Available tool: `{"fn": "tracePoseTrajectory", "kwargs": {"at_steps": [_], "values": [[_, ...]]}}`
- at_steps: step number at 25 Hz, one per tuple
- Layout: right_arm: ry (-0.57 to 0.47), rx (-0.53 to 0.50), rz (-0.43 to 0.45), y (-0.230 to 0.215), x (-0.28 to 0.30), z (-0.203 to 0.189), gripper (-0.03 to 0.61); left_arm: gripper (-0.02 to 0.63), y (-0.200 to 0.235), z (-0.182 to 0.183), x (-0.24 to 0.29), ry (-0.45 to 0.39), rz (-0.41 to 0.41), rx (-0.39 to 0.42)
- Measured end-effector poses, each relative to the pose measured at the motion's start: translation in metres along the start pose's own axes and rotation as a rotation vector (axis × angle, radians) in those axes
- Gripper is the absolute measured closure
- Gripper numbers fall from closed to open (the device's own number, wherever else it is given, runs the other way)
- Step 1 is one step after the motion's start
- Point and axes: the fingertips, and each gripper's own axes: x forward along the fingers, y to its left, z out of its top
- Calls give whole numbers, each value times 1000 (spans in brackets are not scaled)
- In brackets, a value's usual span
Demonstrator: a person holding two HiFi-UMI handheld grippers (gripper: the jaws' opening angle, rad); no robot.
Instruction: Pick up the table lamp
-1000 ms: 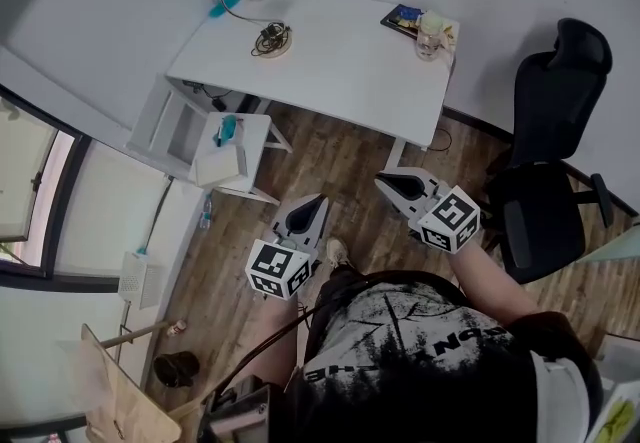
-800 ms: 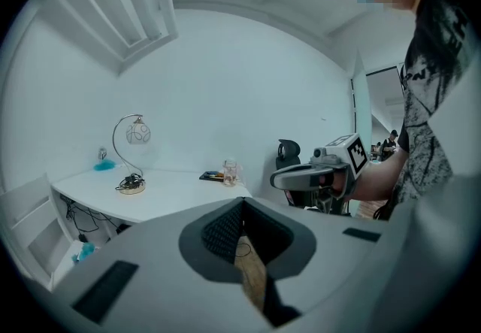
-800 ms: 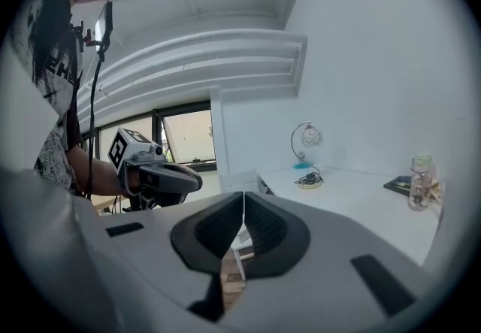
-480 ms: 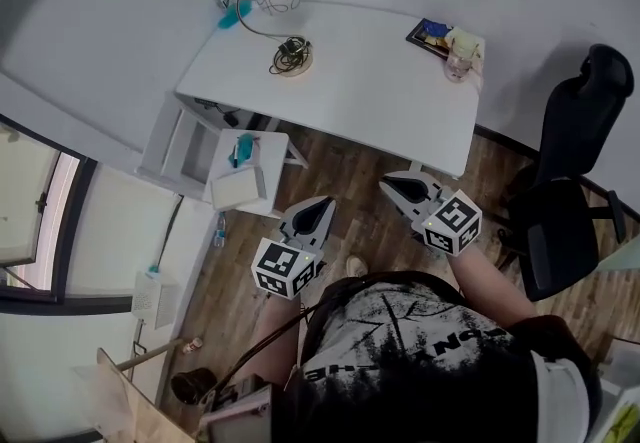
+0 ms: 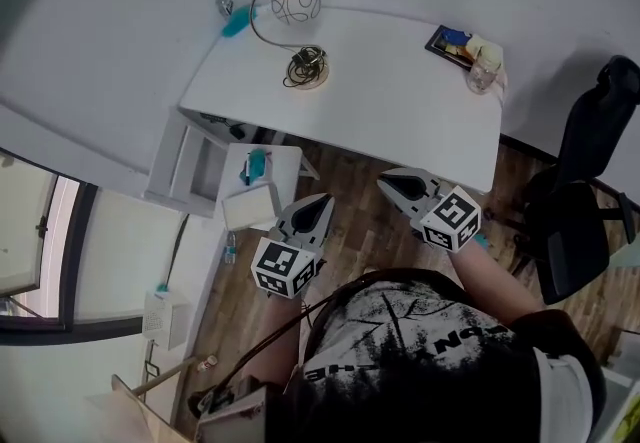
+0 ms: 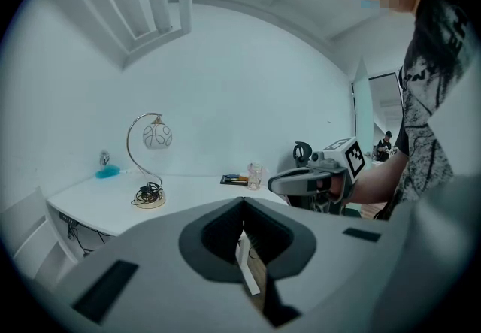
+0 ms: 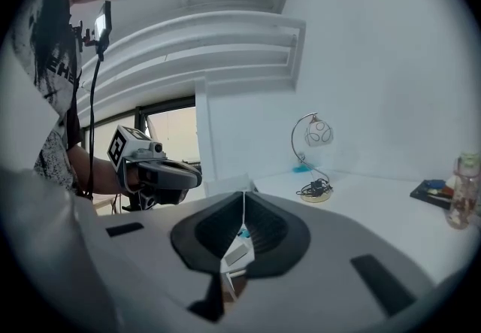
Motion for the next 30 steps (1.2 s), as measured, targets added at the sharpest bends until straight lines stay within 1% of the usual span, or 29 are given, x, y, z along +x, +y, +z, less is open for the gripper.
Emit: {"fn": "tracePoseTrajectory", "kwargs": {"at_steps": [7,13,16,22,26,30], "values": [[9,-8,-18,-6,39,3,558,598,41,-5,2,-1,-21,-7],[37,-23,2,-5,61,1,558,598,62,-5,1,-21,-14,-37],[47,-27,10,-9,73,1,558,598,73,-5,4,-21,-11,-37],[53,-15,27,-28,96,2,558,598,96,-7,21,-16,5,-70],[67,-24,48,-45,116,4,558,598,116,2,39,-8,13,-51],[72,-37,74,-64,137,12,558,600,142,15,54,-17,34,-51]]}}
